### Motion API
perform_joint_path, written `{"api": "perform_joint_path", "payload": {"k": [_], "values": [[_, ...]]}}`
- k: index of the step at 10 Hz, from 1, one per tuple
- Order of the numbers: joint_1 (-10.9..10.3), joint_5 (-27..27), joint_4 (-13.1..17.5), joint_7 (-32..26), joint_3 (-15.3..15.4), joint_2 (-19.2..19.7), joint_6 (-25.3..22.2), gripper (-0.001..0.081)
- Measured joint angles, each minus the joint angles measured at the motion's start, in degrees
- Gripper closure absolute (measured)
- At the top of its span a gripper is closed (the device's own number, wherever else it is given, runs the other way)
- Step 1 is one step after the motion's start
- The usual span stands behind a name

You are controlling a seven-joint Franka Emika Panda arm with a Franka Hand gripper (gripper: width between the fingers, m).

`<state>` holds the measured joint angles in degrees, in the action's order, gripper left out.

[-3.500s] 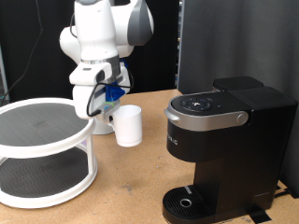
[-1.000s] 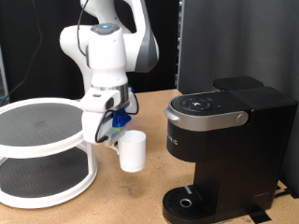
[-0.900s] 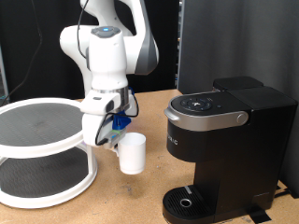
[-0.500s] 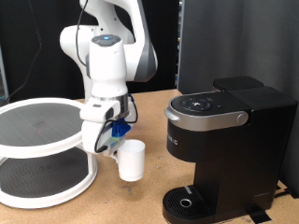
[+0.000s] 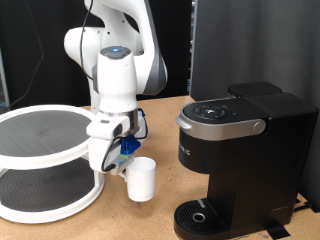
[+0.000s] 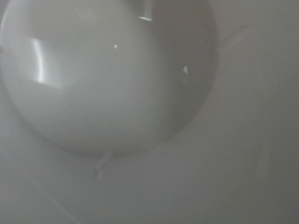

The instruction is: Make a cup of coffee with the keurig machine

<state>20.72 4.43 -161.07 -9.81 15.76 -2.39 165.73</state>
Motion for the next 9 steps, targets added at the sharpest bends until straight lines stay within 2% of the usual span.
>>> {"api": "perform_joint_path", "payload": {"k": [5, 9], "values": [[-1.3, 2.3, 0.4, -0.2, 0.9, 0.8, 1.3, 0.0734], [-2.0, 2.1, 0.8, 2.0, 2.7, 1.1, 1.5, 0.0734]]}}
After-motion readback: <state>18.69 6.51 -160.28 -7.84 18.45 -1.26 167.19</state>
